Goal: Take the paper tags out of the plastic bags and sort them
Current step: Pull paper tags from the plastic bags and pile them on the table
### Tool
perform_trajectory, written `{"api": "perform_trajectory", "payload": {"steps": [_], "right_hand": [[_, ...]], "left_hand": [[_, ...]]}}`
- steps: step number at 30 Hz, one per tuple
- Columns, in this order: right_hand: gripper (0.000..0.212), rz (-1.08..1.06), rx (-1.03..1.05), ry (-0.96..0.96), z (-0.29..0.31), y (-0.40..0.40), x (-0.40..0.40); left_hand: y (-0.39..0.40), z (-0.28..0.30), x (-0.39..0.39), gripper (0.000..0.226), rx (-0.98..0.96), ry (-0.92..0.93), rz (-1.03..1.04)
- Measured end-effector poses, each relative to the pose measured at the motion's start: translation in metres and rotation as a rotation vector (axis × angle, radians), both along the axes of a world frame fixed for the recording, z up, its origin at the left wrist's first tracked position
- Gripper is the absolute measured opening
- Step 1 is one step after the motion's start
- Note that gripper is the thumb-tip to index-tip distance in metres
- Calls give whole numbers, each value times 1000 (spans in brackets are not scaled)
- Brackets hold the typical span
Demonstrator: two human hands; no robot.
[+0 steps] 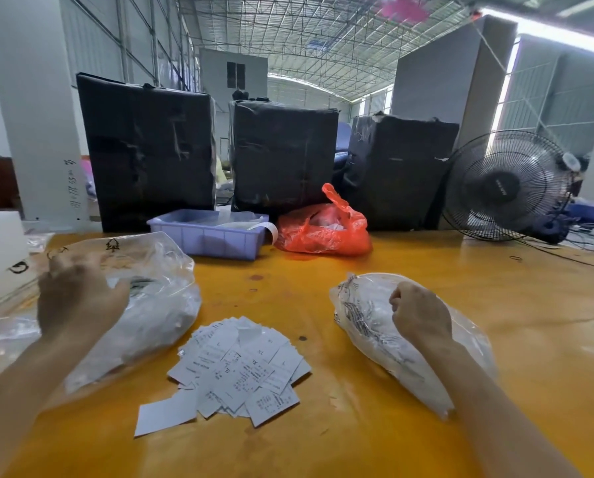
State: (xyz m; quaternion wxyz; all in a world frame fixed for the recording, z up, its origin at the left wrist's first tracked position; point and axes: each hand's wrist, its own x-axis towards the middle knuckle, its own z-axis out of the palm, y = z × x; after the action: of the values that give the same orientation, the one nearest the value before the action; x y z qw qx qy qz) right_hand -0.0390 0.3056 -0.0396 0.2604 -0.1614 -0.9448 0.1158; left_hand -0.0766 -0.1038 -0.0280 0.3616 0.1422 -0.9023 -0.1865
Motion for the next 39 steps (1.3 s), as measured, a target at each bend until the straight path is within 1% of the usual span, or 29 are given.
{"api": "perform_trajectory", "payload": {"steps": [1, 2, 5, 6, 7, 10, 13, 16, 19, 21, 22, 24, 25, 26, 28, 29, 30, 31, 33, 35, 36, 37, 39], "right_hand": [[14, 3, 0, -12, 1, 0, 0], [11, 10, 9, -68, 3, 0, 0], [29, -15, 81, -369, 2, 0, 3], [28, -29, 80, -404, 1, 1, 4], [23, -40, 62, -396, 0, 1, 5], [15, -82, 51, -254, 2, 3, 4], [23, -100, 65, -157, 7, 1, 4], [26, -70, 57, -132, 11, -3, 3], [23, -79, 78, -73, 19, -7, 7], [19, -85, 116, 8, 22, -9, 10], [16, -70, 93, 60, 24, -9, 11], [12, 21, -66, 141, 28, -9, 12], [11, 107, -198, 161, 30, -10, 11], [11, 210, -375, 171, 32, -12, 12], [10, 405, -793, 132, 37, -22, 17], [11, 470, -950, 75, 39, -29, 20], [14, 520, -1036, 13, 40, -37, 22], [17, 564, -1071, -40, 40, -47, 24], [23, 658, -1095, -118, 40, -68, 28], [24, 759, -1103, -178, 38, -87, 31], [20, 799, -1096, -196, 36, -95, 33], [16, 823, -1086, -201, 35, -101, 35], [11, 831, -1081, -170, 31, -110, 35]], "left_hand": [[9, 5, 6, 48, -24, 35, -29], [18, 9, 12, 47, -23, 50, -61], [38, 14, 22, 44, -3, 85, -167], [43, 14, 24, 44, 2, 92, -197], [46, 13, 25, 43, 5, 101, -223], [55, 10, 26, 40, 0, 122, -276], [61, 8, 27, 38, -9, 151, -325], [67, 8, 28, 37, -1, 158, -368], [73, 8, 29, 36, -9, 173, -400], [76, 7, 31, 37, -16, 171, -417], [78, 8, 31, 36, -19, 168, -429], [82, 9, 33, 36, -21, 157, -457], [84, 9, 35, 37, -12, 153, -472], [87, 9, 36, 37, 6, 149, -492], [94, 10, 40, 35, 83, 139, -565], [98, 11, 43, 33, 162, 108, -635], [103, 13, 47, 32, 278, 36, -726], [110, 16, 53, 37, 434, -68, -827], [122, 18, 61, 57, 736, -308, -975], [132, 16, 67, 65, 888, -526, -1032], [134, 14, 68, 64, 928, -597, -1053], [135, 12, 70, 59, 957, -630, -1069], [135, 8, 71, 40, 991, -602, -1056]]}}
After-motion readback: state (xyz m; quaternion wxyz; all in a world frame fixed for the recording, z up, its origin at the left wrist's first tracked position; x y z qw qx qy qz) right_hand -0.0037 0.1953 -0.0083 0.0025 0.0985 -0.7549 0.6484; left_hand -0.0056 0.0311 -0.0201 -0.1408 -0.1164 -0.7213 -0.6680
